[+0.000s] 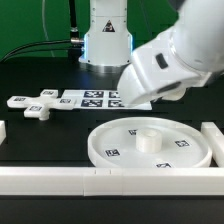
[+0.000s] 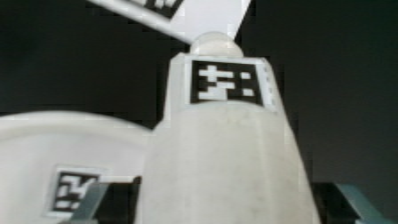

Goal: Assemble round table

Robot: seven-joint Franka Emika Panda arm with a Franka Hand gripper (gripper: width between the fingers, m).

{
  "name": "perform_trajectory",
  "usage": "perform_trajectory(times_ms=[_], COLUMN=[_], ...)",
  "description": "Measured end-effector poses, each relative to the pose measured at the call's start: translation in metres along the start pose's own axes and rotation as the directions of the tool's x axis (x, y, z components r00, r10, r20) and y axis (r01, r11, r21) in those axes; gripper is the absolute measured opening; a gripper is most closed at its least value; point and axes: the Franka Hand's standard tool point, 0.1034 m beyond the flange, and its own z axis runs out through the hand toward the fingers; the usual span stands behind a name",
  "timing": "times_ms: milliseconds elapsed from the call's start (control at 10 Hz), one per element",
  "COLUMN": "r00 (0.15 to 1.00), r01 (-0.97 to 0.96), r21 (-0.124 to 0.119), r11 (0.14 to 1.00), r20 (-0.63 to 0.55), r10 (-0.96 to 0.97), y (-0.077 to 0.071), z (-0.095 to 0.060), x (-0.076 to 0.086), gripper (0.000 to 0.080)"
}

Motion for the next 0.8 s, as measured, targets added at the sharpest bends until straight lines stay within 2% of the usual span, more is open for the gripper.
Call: perform_trajectory(times_ms=[100, 200, 300, 500, 700, 800], r00=[0.996, 0.991, 0.985, 0.958, 0.91, 0.885], r01=[-0.071, -0.104, -0.116, -0.113, -0.129, -0.137], r21=[0.009, 0.042, 0.047, 0.021, -0.002, 0.022], r11=[0.997, 0.994, 0.992, 0.993, 0.992, 0.99], r20=[-0.051, -0.081, -0.12, -0.262, -0.397, -0.447], r10=[0.071, 0.107, 0.121, 0.114, 0.117, 0.132], y=[0.003, 0.004, 0.007, 0.006, 0.011, 0.013], z=[-0.003, -0.003, -0.009, -0.025, -0.025, -0.027], x=[-0.013, -0.021, -0.021, -0.016, -0.016, -0.014], gripper=[0.0409, 0.0409, 0.0409, 0.0409, 0.0409, 0.0409])
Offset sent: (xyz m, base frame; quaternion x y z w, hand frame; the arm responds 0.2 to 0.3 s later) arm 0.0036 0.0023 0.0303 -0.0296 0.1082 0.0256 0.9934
